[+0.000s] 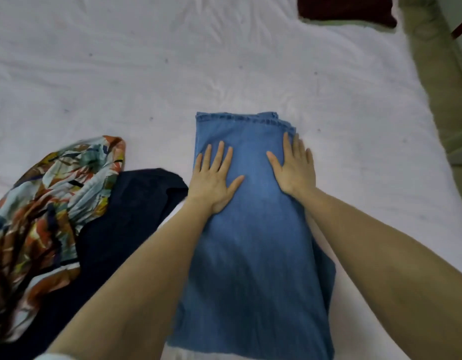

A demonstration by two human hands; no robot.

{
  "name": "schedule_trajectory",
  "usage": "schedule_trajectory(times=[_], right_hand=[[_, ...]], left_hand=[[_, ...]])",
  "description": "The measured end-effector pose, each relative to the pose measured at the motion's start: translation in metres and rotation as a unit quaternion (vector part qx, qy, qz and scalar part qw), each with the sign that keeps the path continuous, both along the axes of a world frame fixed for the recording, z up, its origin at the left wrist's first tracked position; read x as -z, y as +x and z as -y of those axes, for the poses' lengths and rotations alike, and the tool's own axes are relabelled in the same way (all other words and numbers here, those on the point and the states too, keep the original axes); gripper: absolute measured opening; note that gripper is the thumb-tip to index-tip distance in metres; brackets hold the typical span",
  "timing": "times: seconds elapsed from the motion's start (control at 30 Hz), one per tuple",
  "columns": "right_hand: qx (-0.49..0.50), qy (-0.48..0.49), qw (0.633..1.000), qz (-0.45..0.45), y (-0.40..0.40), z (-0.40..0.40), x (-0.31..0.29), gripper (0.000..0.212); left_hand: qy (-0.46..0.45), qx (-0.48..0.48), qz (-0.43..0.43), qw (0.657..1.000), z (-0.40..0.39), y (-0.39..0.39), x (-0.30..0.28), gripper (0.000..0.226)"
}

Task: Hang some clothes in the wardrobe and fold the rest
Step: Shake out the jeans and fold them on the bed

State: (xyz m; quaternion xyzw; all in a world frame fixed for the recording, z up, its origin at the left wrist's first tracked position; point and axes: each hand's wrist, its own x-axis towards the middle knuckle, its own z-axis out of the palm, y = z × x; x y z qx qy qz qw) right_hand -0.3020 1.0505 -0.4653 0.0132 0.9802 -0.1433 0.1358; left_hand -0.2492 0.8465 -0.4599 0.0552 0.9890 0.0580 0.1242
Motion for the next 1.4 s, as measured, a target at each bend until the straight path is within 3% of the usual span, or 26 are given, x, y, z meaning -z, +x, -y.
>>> schedule_trajectory(times=[0.13,0.23,0.37,0.47,0.6,0.73,0.8,0.9,1.0,1.13,1.3,1.33,1.4], right_hand=[[-0.053,0.026,0.997,-0.056,0.068,0.013,-0.028,0.066],[-0.187,-0.008,0.978,-0.095,0.159,0.016,-0.055,0.064],[-0.325,0.044,0.944,-0.036,0.276,0.005,-0.064,0.077],[-0.318,0.122,0.940,0.031,0.323,-0.007,-0.058,0.088],[-0.276,0.150,0.949,-0.036,0.334,-0.019,-0.039,0.071],[-0.189,0.144,0.969,-0.068,0.310,-0.018,-0.025,0.068],[-0.168,0.160,0.973,0.000,0.306,-0.013,-0.021,0.074],[-0.181,0.197,0.961,0.066,0.308,-0.008,-0.027,0.077],[-0.206,0.200,0.946,0.150,0.314,-0.011,-0.055,0.071],[-0.223,0.165,0.925,0.261,0.354,-0.014,-0.113,0.065],[-0.257,0.167,0.846,0.436,0.413,-0.005,-0.174,0.033],[-0.271,0.160,0.834,0.453,0.414,-0.004,-0.188,0.029],[-0.269,0.129,0.846,0.441,0.401,-0.008,-0.211,0.022]], left_hand=[[-0.013,0.007,-0.043,0.999,0.007,0.040,-0.032,0.071],[0.035,0.150,-0.079,0.985,0.007,0.116,-0.052,0.069],[0.011,0.287,-0.002,0.958,0.017,0.223,-0.055,0.084],[-0.066,0.257,0.054,0.963,0.030,0.268,-0.045,0.089],[-0.086,0.207,0.010,0.974,0.023,0.279,-0.030,0.062],[-0.096,0.144,-0.008,0.985,0.011,0.270,-0.019,0.060],[-0.102,0.087,0.028,0.991,0.007,0.271,-0.016,0.068],[-0.082,0.079,0.141,0.984,0.003,0.270,-0.029,0.076],[-0.066,0.091,0.256,0.960,0.002,0.264,-0.070,0.078],[-0.095,0.126,0.348,0.924,0.005,0.305,-0.125,0.073],[-0.087,0.180,0.482,0.853,0.007,0.385,-0.165,0.063],[-0.063,0.180,0.485,0.853,0.011,0.387,-0.172,0.057],[-0.005,0.152,0.443,0.884,0.022,0.371,-0.186,0.038]])
